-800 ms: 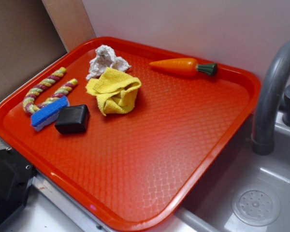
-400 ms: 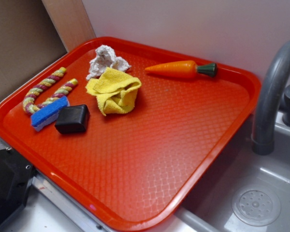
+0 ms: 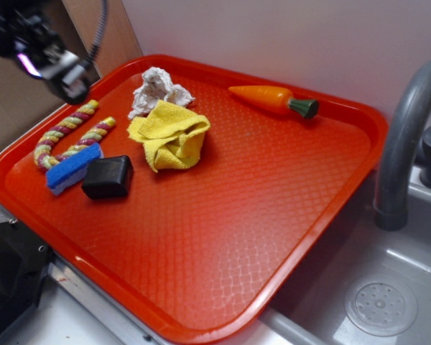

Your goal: Grab the yellow cloth.

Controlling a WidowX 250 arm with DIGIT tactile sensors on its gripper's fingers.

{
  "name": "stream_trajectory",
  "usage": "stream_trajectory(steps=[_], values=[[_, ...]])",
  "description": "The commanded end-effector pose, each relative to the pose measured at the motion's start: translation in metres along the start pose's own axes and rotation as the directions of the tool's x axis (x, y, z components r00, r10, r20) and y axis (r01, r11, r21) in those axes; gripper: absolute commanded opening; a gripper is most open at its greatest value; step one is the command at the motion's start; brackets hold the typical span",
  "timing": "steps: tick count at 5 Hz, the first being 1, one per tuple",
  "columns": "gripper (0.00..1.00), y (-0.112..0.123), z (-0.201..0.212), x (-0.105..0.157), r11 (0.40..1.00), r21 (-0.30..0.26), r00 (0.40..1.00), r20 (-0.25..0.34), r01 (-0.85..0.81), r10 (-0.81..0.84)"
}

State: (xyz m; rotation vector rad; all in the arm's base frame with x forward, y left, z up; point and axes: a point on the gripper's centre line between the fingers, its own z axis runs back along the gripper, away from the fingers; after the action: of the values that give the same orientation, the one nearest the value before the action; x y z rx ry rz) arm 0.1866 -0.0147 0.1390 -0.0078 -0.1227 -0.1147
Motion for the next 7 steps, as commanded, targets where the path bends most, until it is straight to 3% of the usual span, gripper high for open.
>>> stream_trajectory(steps=[1,2,3,4,5,7], values=[[1.0,0.009,-0.062,0.019,0.994,0.047,0.98,0.169,0.1,-0.107],[1.0,0.01,-0.068,0.045,0.975,0.043,0.951,0.212,0.218,-0.223],[1.0,-0.002,-0.068,0.071,0.95,-0.011,0.926,0.225,0.313,-0.303],[1.0,-0.028,-0.064,0.076,0.931,-0.059,0.914,0.223,0.36,-0.339],[1.0,-0.035,-0.067,0.066,0.92,-0.078,0.916,0.158,0.383,-0.368],[1.0,-0.035,-0.067,0.066,0.92,-0.078,0.916,0.158,0.383,-0.368]])
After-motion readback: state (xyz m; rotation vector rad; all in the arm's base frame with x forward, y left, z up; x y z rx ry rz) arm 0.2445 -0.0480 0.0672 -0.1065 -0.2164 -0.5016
